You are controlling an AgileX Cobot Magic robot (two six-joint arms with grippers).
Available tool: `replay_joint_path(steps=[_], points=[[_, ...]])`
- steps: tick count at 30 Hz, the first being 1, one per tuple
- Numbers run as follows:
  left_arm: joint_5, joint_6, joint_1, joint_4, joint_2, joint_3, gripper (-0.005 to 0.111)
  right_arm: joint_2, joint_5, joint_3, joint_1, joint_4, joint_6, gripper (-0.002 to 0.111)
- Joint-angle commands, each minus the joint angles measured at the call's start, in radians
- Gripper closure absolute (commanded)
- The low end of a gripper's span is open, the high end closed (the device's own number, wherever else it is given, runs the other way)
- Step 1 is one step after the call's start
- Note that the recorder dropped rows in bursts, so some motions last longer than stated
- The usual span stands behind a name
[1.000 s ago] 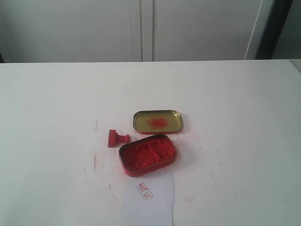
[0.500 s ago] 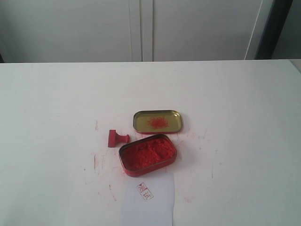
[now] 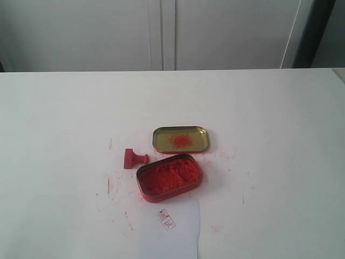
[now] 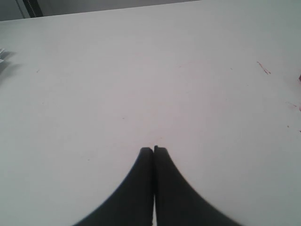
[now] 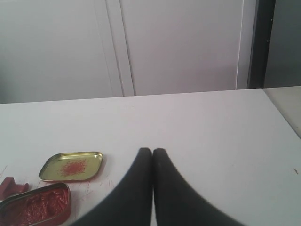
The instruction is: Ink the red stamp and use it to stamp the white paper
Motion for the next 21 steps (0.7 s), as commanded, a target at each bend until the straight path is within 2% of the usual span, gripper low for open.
replay_joint_path(steps=[1, 11, 21], points=[[0.0, -0.004, -0.003, -0.006, 0.0, 0.002, 0.107, -0.011, 0.019, 0.007, -0.004, -0.005, -0.012, 0.108], [0.0, -0.004, -0.003, -0.006, 0.0, 0.002, 0.107, -0.084, 0.039, 0.016, -0.004, -0.005, -0.012, 0.108], [0.0, -0.004, -0.003, -0.006, 0.0, 0.002, 0.107, -0.106, -0.007, 0.199, -0.004, -0.005, -0.012, 0.108]])
